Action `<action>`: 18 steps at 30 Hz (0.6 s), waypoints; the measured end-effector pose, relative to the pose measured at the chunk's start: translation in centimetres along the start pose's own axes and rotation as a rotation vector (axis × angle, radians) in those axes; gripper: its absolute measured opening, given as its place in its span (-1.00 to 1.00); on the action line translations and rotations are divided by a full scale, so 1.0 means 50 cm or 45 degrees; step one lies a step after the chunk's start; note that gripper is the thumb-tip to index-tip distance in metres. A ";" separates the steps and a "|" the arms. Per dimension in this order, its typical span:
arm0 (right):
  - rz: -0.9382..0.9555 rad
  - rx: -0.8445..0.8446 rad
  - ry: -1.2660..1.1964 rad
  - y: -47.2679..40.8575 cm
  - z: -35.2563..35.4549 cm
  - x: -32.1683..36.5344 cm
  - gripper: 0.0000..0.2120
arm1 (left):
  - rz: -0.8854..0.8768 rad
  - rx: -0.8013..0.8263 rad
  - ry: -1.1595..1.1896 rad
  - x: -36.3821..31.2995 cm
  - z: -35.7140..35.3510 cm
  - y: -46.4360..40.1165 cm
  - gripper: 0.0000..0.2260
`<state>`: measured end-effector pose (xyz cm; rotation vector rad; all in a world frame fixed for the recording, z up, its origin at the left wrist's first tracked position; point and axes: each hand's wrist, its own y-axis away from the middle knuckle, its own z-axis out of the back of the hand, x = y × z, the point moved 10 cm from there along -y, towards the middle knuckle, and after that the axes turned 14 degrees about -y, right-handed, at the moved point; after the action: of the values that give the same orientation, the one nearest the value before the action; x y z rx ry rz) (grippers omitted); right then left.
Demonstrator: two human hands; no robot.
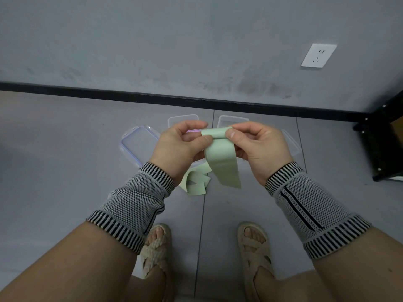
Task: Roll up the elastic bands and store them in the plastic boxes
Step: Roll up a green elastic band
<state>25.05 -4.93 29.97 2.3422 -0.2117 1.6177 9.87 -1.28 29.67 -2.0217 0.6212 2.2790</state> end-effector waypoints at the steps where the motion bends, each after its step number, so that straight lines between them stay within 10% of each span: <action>1: 0.006 0.000 -0.008 0.000 0.001 0.001 -0.92 | 0.025 0.003 -0.007 0.004 -0.001 0.000 -0.86; 18: 0.012 0.525 0.604 0.035 -0.072 -0.021 -0.40 | -0.084 0.192 -0.564 0.000 -0.005 -0.002 -0.74</action>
<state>20.98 -5.49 30.44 2.1240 0.2335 2.3412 10.14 -1.29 29.62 -1.3827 0.6508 2.4370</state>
